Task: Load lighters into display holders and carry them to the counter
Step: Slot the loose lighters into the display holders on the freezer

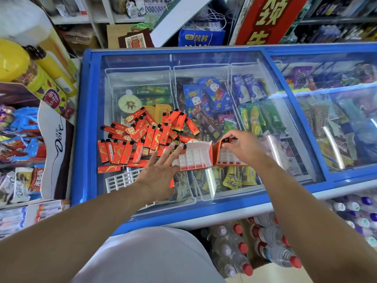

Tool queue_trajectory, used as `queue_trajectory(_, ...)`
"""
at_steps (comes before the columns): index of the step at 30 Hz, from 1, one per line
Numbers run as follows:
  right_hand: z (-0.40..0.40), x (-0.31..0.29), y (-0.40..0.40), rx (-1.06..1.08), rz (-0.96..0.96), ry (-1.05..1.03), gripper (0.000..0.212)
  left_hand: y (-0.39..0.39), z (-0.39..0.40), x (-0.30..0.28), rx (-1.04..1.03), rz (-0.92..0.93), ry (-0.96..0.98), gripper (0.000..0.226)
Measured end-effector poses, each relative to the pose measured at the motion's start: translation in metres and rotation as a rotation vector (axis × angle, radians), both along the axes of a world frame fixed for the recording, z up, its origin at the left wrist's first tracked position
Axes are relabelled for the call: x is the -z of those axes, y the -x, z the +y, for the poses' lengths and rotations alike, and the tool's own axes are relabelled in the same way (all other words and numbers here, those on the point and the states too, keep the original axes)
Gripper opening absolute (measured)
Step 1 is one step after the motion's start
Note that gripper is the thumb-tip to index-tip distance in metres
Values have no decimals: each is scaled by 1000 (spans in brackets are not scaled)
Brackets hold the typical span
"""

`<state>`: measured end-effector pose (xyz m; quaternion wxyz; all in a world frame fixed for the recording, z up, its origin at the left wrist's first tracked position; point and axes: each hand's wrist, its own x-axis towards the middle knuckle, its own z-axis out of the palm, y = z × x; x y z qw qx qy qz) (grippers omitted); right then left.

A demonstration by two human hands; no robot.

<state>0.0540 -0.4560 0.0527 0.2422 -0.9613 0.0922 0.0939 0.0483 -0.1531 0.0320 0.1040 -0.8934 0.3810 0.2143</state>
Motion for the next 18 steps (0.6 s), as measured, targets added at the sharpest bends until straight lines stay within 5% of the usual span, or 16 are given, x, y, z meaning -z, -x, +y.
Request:
queue_trajectory(7, 41, 1, -14, -45, -4, -26, 14, -1, 15, -2, -4, -114, 1, 86)
queue_trajectory(18, 59, 7, -19, -82, -134, -156, 25, -2, 41, 4, -61, -78, 99, 73)
